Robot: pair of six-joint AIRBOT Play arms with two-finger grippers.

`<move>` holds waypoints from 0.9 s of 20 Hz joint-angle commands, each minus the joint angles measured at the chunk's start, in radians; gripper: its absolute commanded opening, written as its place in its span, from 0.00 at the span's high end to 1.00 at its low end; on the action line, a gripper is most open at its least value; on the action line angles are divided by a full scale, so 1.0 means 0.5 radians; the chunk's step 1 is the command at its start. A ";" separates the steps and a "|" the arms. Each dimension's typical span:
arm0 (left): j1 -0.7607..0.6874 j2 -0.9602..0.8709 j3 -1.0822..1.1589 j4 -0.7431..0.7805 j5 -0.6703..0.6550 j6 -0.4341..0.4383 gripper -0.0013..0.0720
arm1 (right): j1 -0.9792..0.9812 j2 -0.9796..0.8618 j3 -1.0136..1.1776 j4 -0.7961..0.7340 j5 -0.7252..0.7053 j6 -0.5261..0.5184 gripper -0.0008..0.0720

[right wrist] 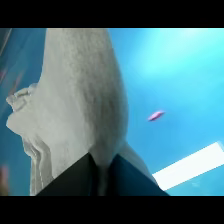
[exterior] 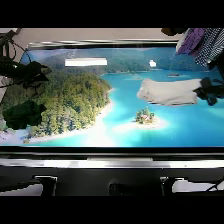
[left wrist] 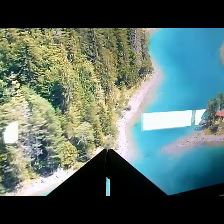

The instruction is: Fold the clothes and pants, and hang the long-sleeved shirts on hangers.

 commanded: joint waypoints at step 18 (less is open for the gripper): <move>0.002 -0.001 -0.001 0.001 -0.066 0.002 0.96 | -0.468 0.544 -0.860 -1.687 0.660 0.927 0.94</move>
